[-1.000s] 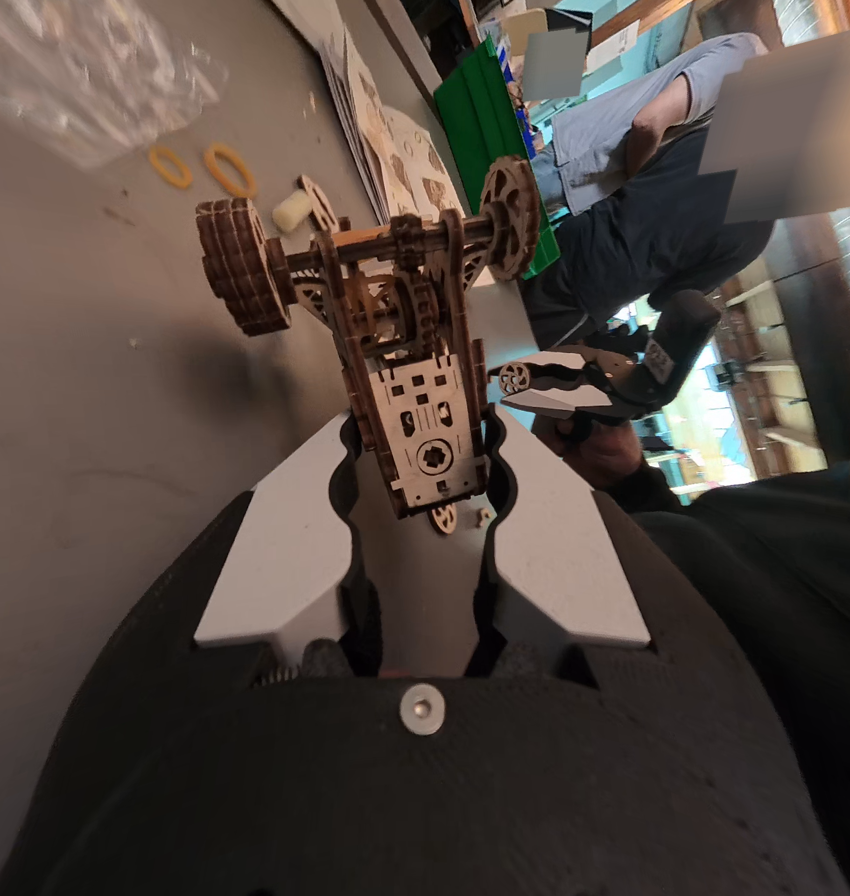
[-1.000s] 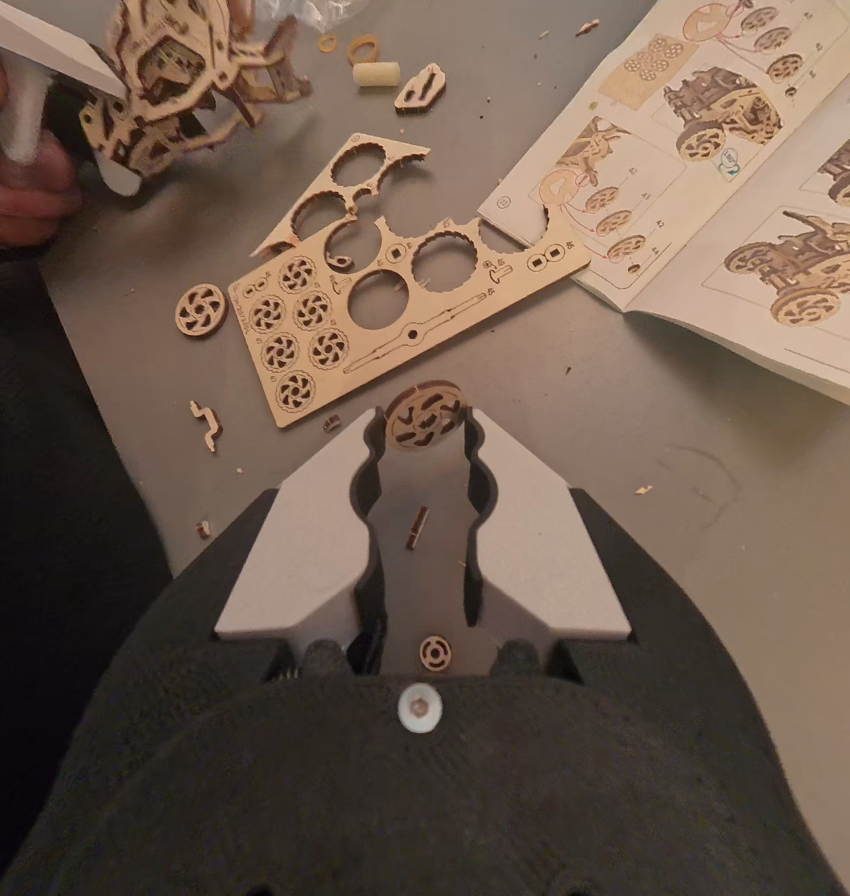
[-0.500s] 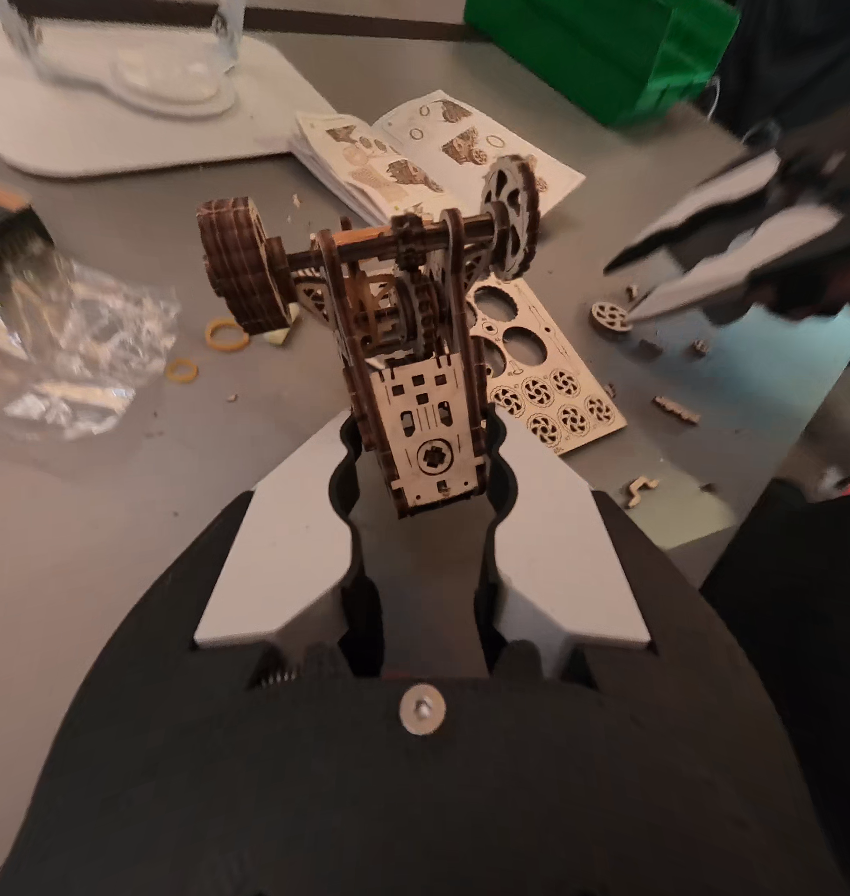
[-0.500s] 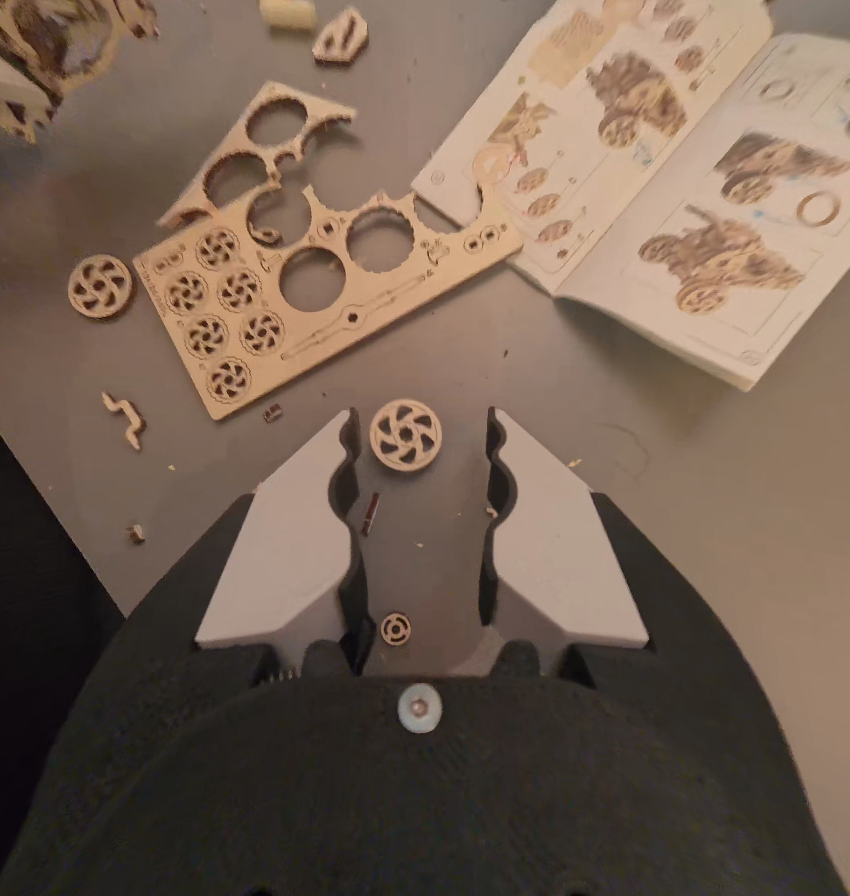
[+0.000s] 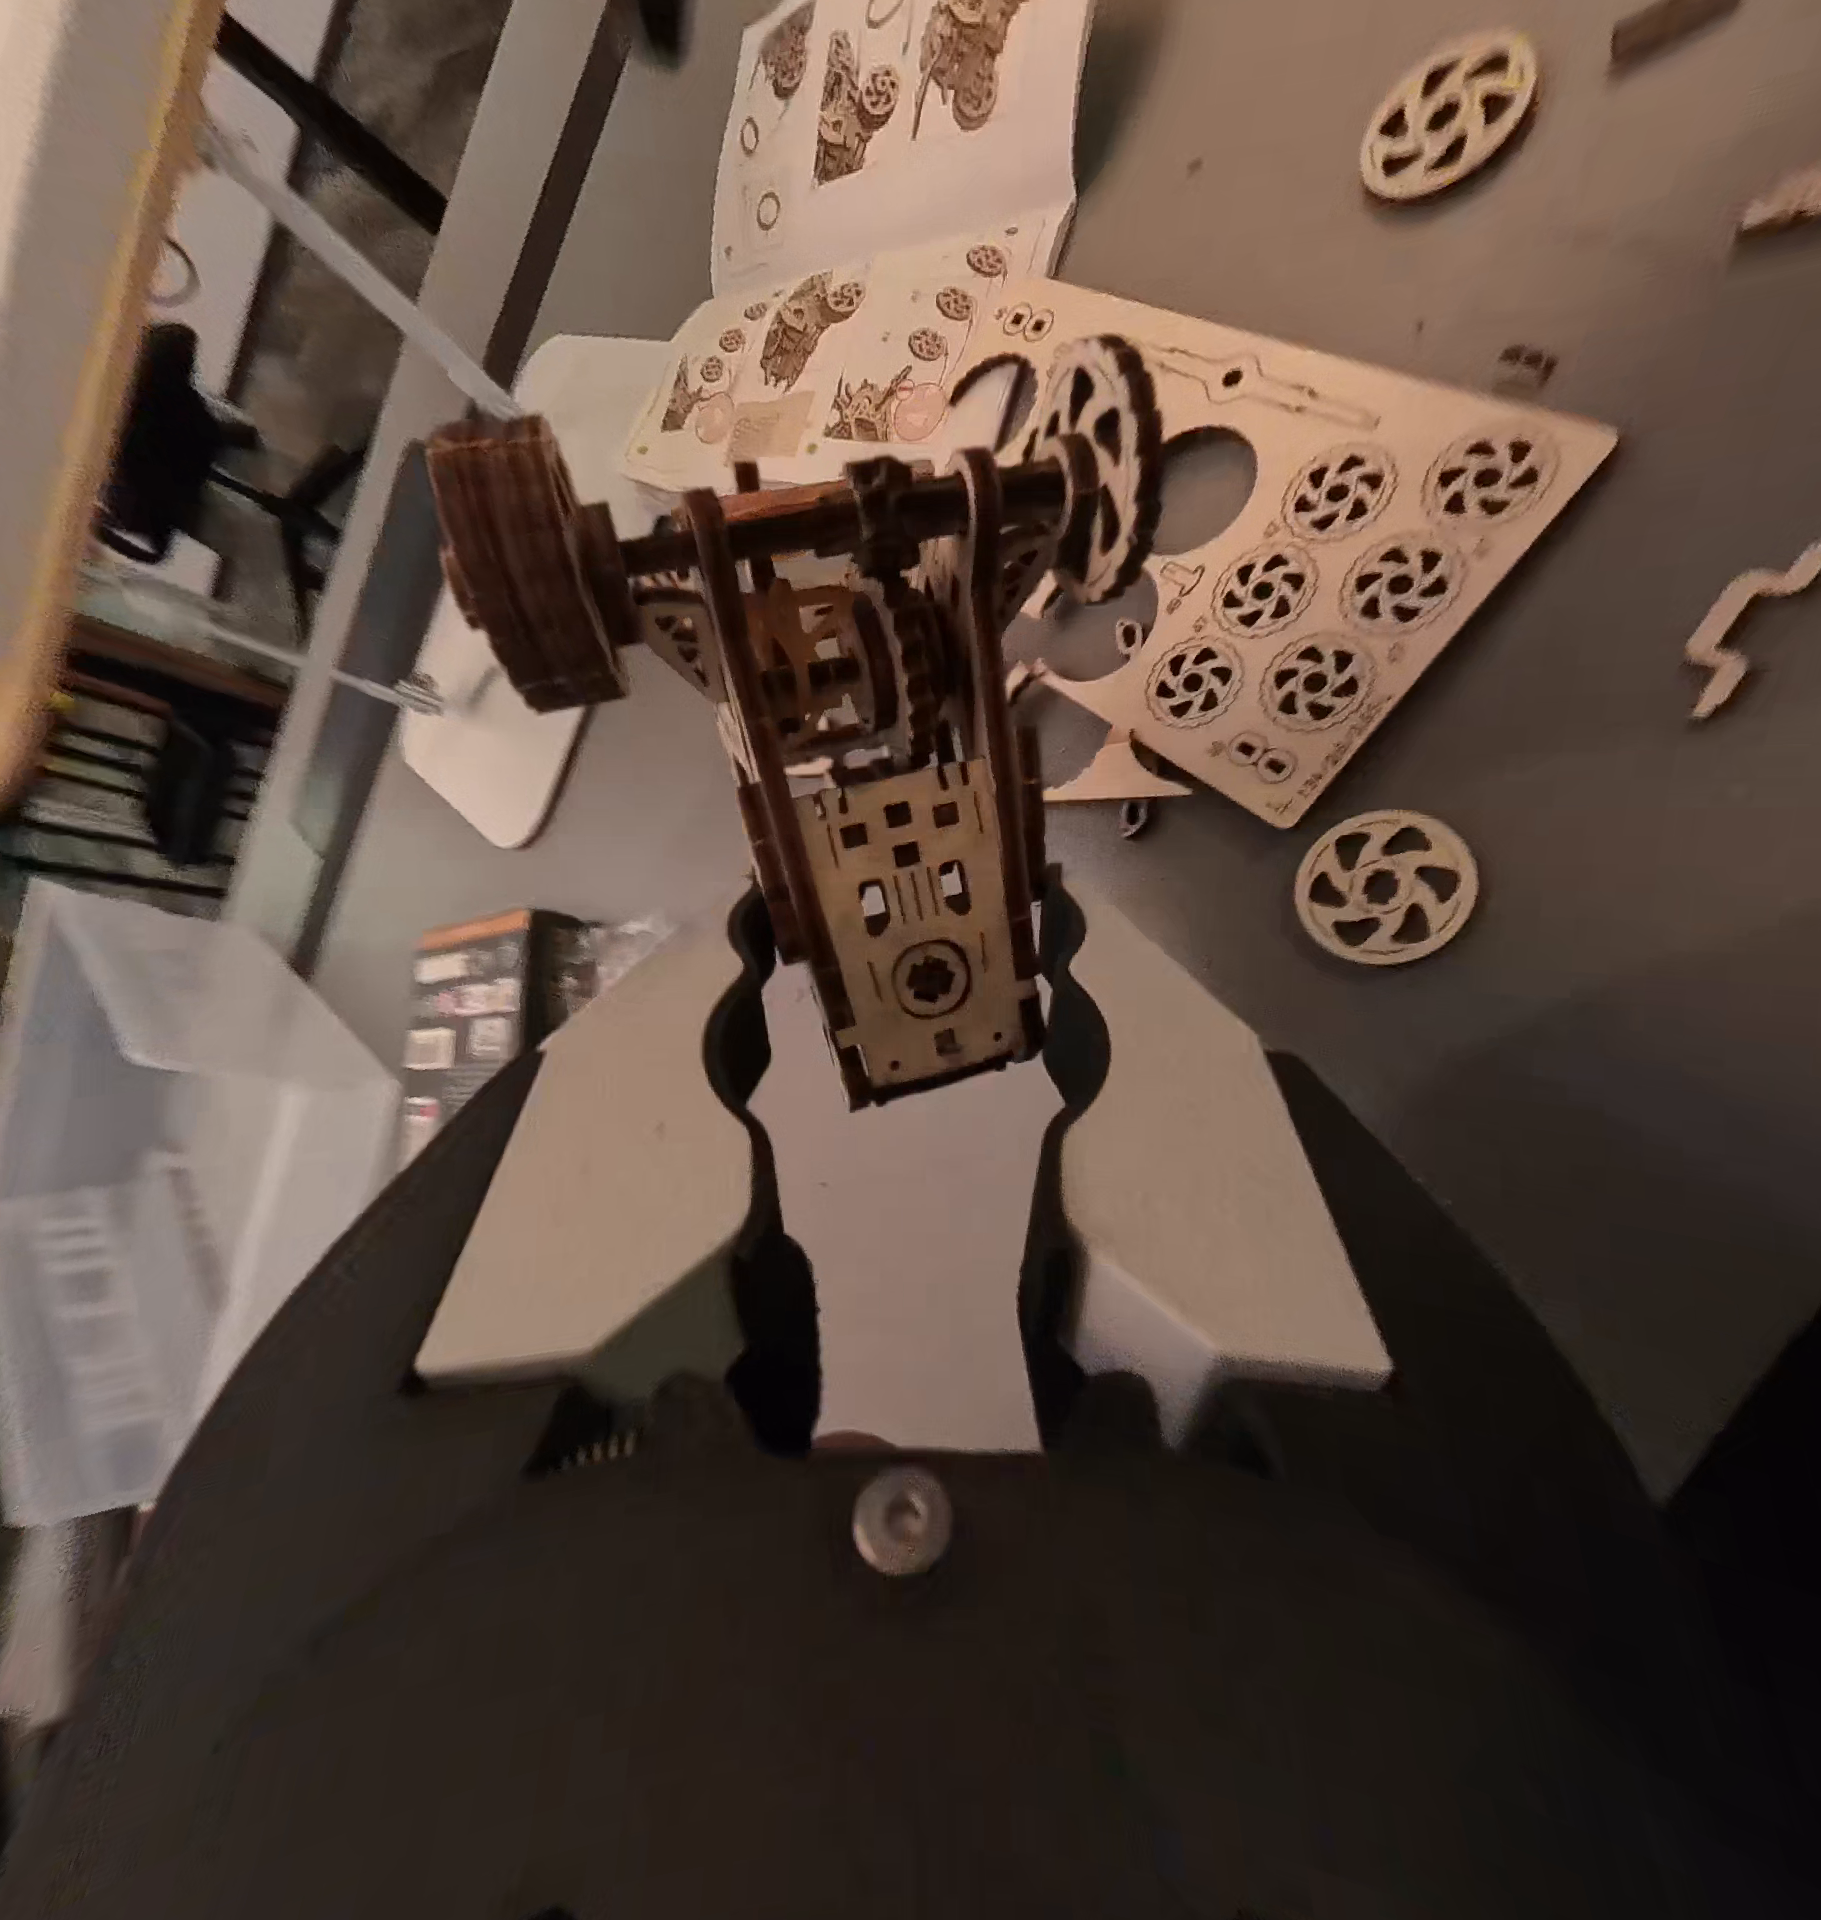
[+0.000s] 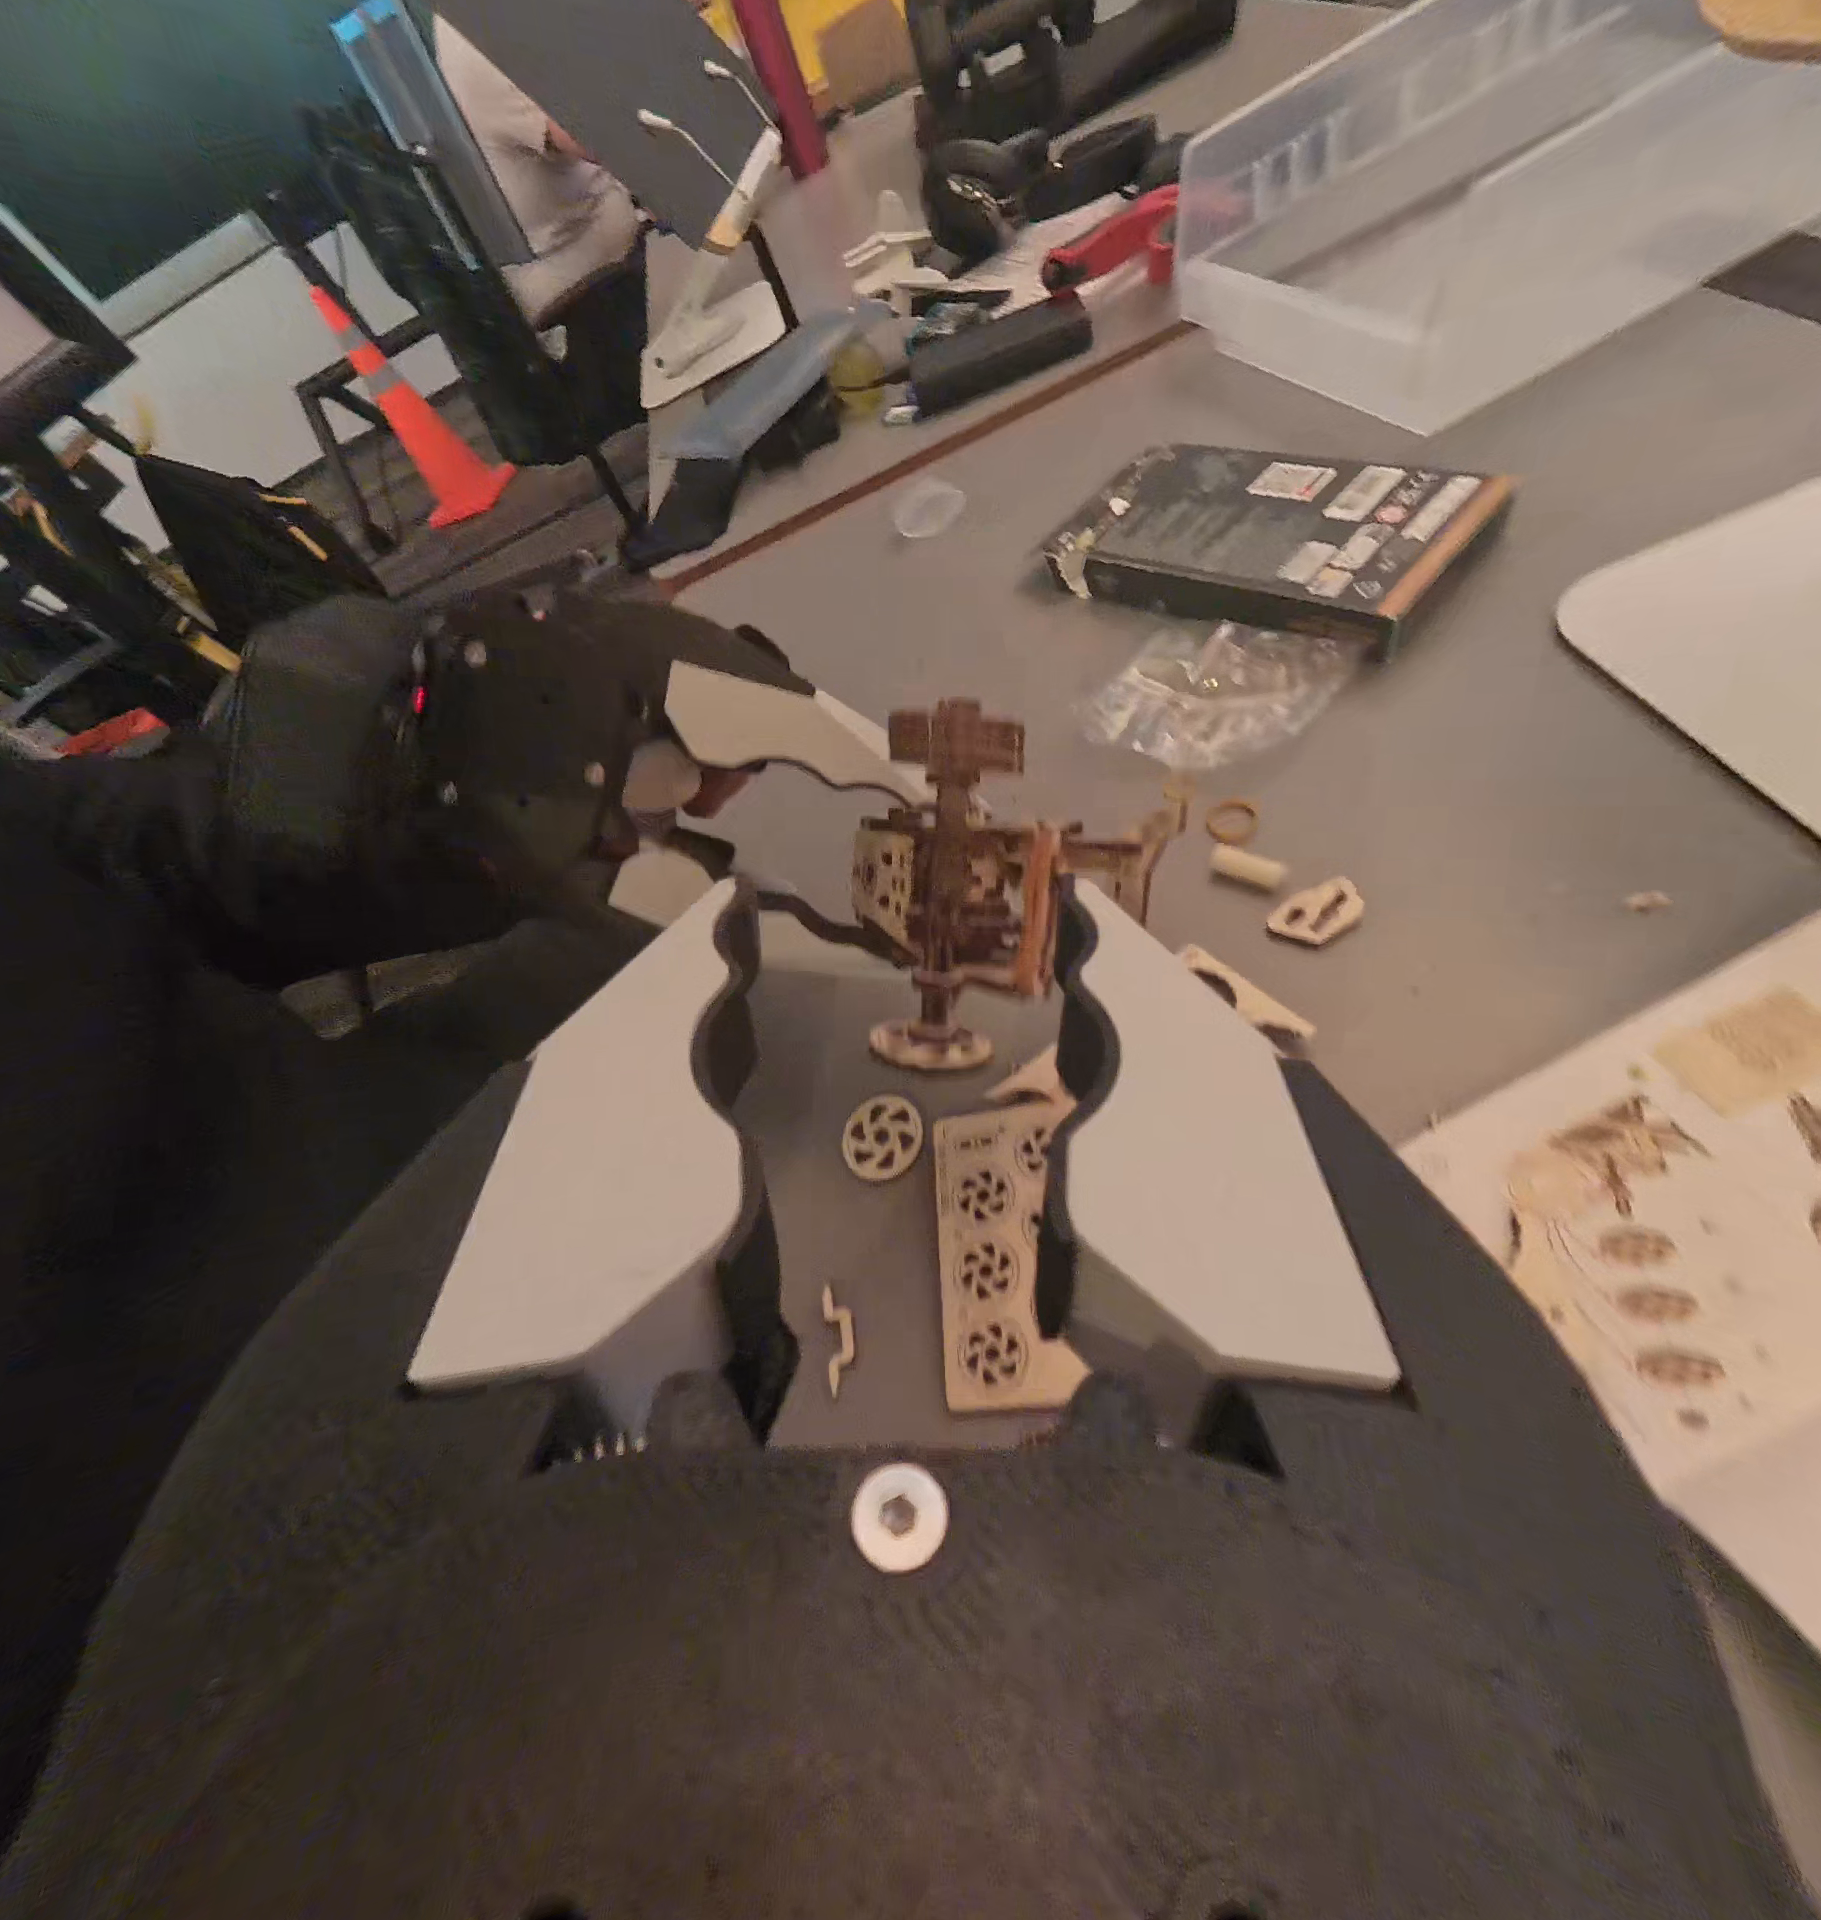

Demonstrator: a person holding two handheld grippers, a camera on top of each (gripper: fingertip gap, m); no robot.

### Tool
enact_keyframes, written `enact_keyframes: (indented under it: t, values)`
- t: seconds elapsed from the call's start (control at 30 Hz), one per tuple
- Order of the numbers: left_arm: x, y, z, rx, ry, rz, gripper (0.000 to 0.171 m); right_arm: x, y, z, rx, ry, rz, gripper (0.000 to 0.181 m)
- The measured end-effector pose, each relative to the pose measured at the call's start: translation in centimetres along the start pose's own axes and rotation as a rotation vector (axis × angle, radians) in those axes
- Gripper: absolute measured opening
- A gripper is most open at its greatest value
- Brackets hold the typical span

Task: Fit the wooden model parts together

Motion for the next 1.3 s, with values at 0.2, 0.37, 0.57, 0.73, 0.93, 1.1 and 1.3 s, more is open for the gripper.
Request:
enact_keyframes:
  t: [0.2,0.37,0.57,0.73,0.93,1.1,1.3]
  values:
    - [-1.1,-0.7,-0.3,-0.066,0.135,-0.011,0.048,-0.6,3.6,0.9,-0.012,0.015,-0.027,0.054]
    - [-1.8,-0.4,0.5,-0.098,0.190,-0.013,0.048,-0.7,4.1,0.2,-0.046,-0.019,-0.004,0.033]
    - [-1.0,-0.5,0.0,-0.044,0.082,0.004,0.066,0.0,3.9,0.8,0.021,-0.091,-0.023,0.032]
    - [-0.2,-4.0,-3.0,0.138,-0.343,0.231,0.042,0.5,3.8,0.0,0.079,-0.283,-0.063,0.032]
    - [-1.9,-4.5,-4.9,0.505,-0.674,0.465,0.013,0.8,5.0,-2.1,0.109,-0.524,-0.100,0.032]
    - [-2.4,-3.0,-4.2,0.542,-0.646,0.415,0.013,1.1,5.5,-2.7,0.140,-0.605,-0.127,0.032]
    - [-1.7,-2.4,-3.9,0.564,-0.641,0.386,0.007,1.8,6.0,-2.6,0.148,-0.637,-0.178,0.032]
Point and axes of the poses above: each gripper's, where its closed fingertips meet, y out along the fingers, x out of its underside, z = x × y across the jaws, the point moved 8 cm from there along -y, back along the fingers
